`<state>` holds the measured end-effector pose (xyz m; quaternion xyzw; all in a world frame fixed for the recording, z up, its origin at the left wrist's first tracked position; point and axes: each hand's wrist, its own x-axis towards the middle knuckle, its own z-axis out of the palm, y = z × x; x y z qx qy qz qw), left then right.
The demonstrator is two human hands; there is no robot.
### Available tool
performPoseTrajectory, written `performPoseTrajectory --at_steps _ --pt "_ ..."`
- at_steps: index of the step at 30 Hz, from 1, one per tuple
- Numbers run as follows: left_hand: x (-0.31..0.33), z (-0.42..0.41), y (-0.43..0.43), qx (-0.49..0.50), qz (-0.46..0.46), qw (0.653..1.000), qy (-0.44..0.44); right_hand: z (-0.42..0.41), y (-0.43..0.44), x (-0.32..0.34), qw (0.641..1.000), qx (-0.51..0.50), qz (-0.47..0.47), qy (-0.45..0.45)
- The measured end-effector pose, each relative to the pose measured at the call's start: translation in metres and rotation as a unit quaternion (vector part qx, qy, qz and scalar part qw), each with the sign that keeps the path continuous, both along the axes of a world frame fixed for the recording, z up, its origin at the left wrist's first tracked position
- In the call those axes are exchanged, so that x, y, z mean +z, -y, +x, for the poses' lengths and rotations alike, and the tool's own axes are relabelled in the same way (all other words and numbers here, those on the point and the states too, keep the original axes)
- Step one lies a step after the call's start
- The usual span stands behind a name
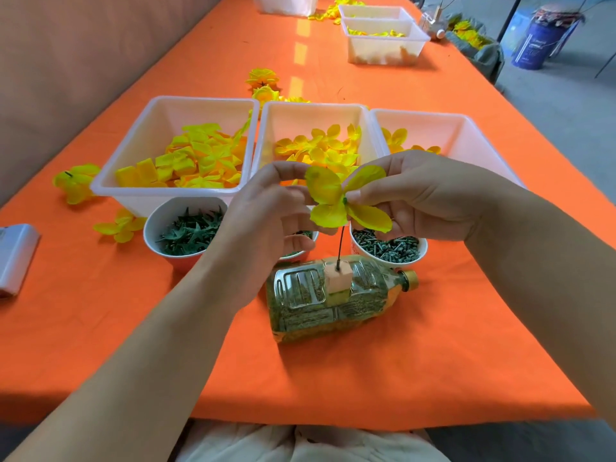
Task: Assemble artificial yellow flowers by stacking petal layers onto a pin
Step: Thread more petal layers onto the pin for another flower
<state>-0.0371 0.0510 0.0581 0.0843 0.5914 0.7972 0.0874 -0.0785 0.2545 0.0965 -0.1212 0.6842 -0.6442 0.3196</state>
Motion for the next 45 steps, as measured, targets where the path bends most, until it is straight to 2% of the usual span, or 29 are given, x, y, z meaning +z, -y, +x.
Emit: performPoseTrajectory --at_steps 5,11,15,20,24,29,34,45 --pt "0.006 0.001 -0.007 0.009 -0.057 0.998 0.025 0.002 0.005 0.001 0.999 0.008 0.018 -0.029" --pt "0.011 -0.004 -0.007 -0.042 -0.003 0.991 0.128 0.005 0.008 0.002 0.997 -0.019 0.041 -0.064" --pt "0.011 -0.005 -0.009 -0.051 -0.002 0.989 0.135 0.008 0.011 0.004 0.986 -0.059 0.079 -0.138" --pt "0.009 -0.005 -0.014 -0.034 0.019 0.99 0.134 0.011 0.011 0.013 0.972 -0.054 0.102 -0.203" --pt "0.009 -0.005 -0.012 -0.017 0.017 0.991 0.128 0.01 0.008 0.012 0.979 -0.039 0.079 -0.183" --pt "0.011 -0.001 -0.014 0.013 -0.009 0.997 0.072 0.009 0.006 0.008 0.987 -0.054 0.048 -0.145" --pt "0.015 0.0 -0.017 0.044 -0.033 0.998 0.041 0.009 0.006 0.008 0.984 -0.053 0.061 -0.16" --pt "0.019 -0.003 -0.009 0.042 -0.075 0.996 0.006 0.006 0.006 0.004 0.995 -0.036 0.023 -0.095"
